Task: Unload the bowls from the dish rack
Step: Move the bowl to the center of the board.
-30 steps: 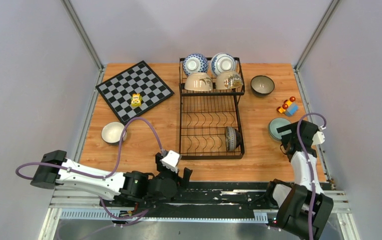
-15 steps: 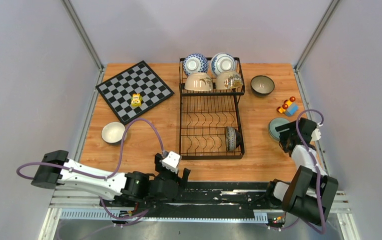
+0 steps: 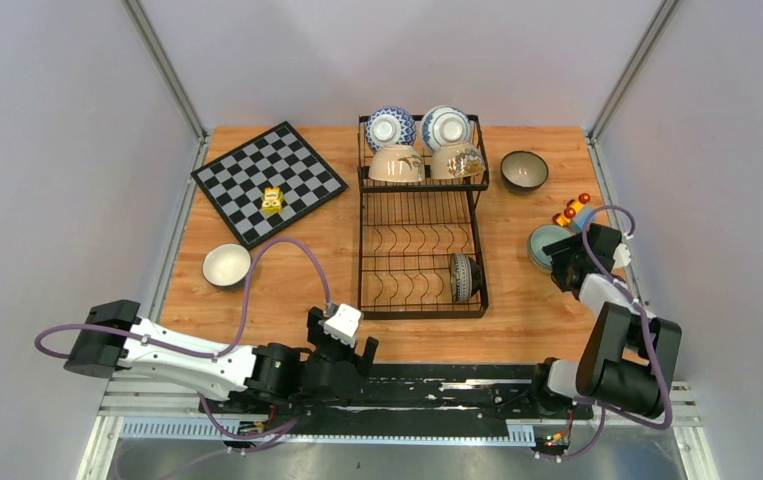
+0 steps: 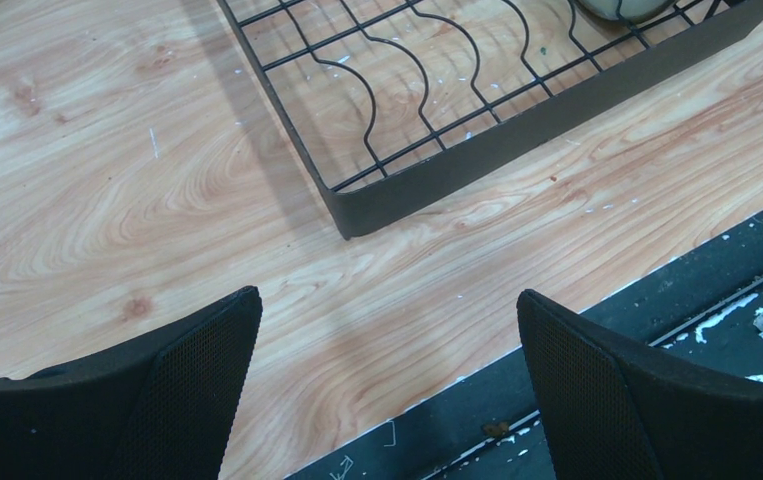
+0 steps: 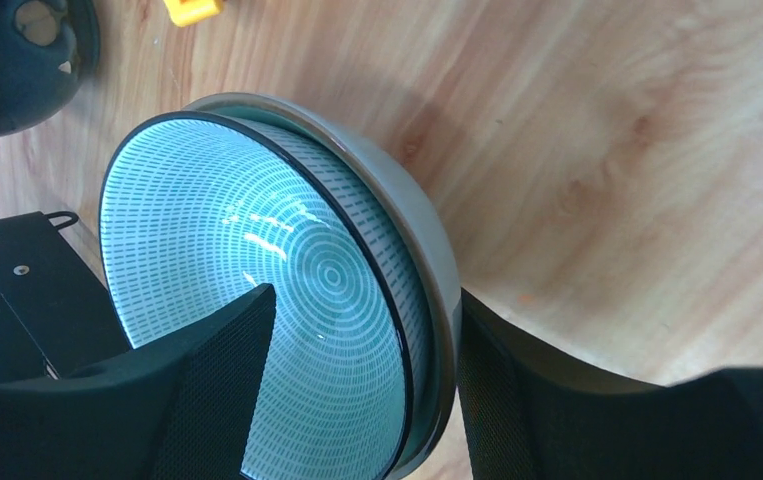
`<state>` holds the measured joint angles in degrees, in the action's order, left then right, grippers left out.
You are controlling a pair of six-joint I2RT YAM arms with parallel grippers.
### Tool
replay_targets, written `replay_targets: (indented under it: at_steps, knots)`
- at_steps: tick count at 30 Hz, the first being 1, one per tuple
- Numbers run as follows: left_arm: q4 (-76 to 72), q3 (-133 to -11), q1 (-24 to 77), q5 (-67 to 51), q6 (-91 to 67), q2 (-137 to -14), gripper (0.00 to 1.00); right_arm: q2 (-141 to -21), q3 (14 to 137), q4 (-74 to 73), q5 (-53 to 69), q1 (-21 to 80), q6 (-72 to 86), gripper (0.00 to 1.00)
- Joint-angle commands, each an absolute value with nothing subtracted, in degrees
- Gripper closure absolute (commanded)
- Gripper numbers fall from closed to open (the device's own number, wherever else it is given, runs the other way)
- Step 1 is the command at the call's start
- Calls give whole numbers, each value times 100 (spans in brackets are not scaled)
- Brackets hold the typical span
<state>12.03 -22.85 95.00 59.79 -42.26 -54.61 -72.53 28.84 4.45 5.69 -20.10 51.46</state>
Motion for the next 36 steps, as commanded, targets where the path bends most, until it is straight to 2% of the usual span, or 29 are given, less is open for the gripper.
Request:
replay_targets:
  at_steps: [1,14,23,28,36]
  knots:
    - [1439,-2460,9474,6248,-4491,-5437,0,-7589,3268,817,394,-1639,5381,33]
    - [2453,-2505,9475,6316,-5080,-5037,0,-9130,4220,1182,44,-1252,5758,34]
    - [2322,-2575,9474,6522,-4991,-5221,0,-9658,4962,959,112,-1090,5553,31]
    - [2313,-2765,9475,6559,-4884,-5540,0,-9445,5028,712,115,-1084,5372,25]
    - [2086,-2820,9472,6427,-4760,-5637,0,-8232,5209,-582,-147,-1081,4528,18]
